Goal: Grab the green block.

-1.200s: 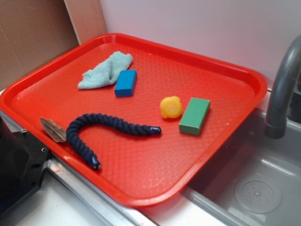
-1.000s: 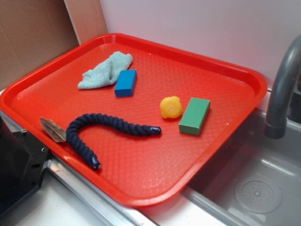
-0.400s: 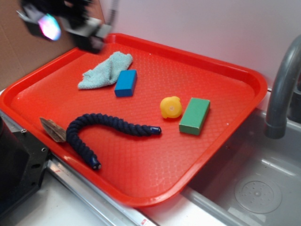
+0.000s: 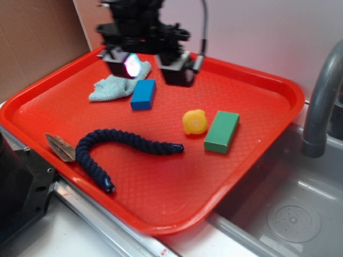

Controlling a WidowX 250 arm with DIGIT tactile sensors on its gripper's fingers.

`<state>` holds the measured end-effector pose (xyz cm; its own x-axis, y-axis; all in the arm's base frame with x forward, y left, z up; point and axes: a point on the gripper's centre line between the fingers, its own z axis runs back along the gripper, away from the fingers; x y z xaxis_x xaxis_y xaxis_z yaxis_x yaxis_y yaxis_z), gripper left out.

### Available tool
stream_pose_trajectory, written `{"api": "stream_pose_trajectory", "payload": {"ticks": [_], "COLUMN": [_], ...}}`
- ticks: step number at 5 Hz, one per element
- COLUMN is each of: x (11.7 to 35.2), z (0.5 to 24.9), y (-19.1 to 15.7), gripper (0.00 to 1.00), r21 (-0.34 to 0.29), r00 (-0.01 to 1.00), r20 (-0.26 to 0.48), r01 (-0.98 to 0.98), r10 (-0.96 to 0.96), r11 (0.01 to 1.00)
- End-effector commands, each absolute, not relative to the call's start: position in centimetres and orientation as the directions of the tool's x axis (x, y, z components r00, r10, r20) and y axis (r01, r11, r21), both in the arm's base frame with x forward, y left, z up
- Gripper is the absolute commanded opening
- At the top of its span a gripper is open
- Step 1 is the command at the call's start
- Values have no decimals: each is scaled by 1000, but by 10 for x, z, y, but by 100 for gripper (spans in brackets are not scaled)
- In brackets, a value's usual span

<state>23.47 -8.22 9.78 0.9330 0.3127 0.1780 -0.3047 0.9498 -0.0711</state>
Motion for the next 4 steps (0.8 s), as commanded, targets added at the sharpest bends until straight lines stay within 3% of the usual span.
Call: {"api": "stream_pose_trajectory", "payload": {"ticks": [1, 2, 3, 4], "x": [247, 247, 276, 295], "z": [117, 117, 95, 76], "y": [-84, -84, -121, -142], "gripper": [100, 100, 100, 100], "r21": [-107, -107, -138, -189], "r00": [921, 921, 905, 902], "r20": [224, 224, 281, 285], "r01": [-301, -301, -293, -278], "r10": [318, 318, 321, 323], "r11": [948, 948, 946, 942]}}
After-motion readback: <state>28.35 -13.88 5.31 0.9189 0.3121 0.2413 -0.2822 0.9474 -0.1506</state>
